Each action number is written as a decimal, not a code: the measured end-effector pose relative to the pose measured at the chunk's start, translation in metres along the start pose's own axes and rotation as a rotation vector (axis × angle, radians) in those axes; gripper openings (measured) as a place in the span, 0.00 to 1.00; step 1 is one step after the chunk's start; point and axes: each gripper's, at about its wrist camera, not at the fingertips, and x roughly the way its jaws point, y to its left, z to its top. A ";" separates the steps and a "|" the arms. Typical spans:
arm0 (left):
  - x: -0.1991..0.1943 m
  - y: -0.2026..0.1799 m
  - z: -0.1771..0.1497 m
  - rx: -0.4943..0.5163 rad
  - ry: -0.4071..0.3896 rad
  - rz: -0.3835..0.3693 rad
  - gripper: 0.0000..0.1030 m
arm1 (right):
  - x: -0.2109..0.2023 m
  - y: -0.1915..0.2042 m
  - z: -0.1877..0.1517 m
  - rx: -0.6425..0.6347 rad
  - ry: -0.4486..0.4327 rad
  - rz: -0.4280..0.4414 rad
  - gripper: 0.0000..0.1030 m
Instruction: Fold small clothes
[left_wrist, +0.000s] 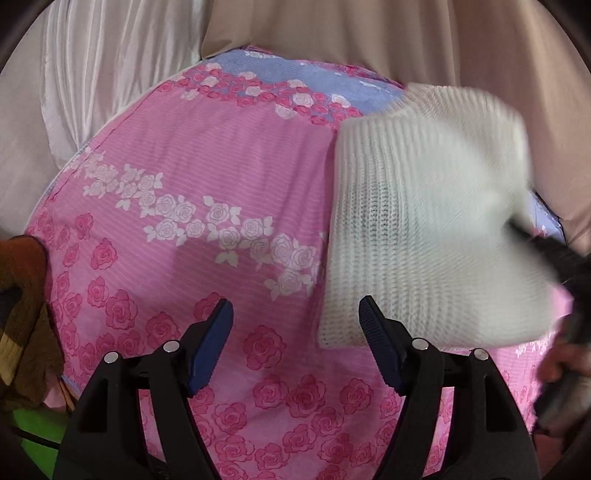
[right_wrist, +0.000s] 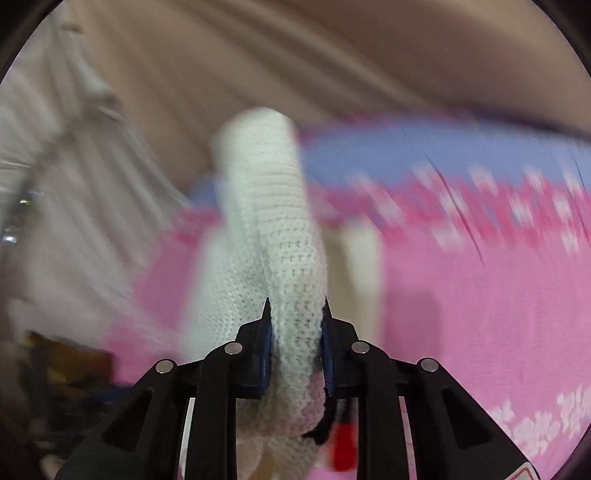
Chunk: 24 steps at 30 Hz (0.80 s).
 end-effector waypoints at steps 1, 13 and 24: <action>0.003 -0.003 0.001 0.010 0.003 -0.002 0.66 | 0.002 -0.016 -0.006 0.075 -0.009 0.035 0.21; 0.051 -0.025 0.001 0.007 0.146 -0.187 0.80 | -0.017 -0.031 -0.088 0.185 0.030 0.154 0.68; 0.023 -0.020 0.022 0.038 0.162 -0.273 0.31 | -0.063 0.019 -0.081 0.074 -0.038 0.240 0.18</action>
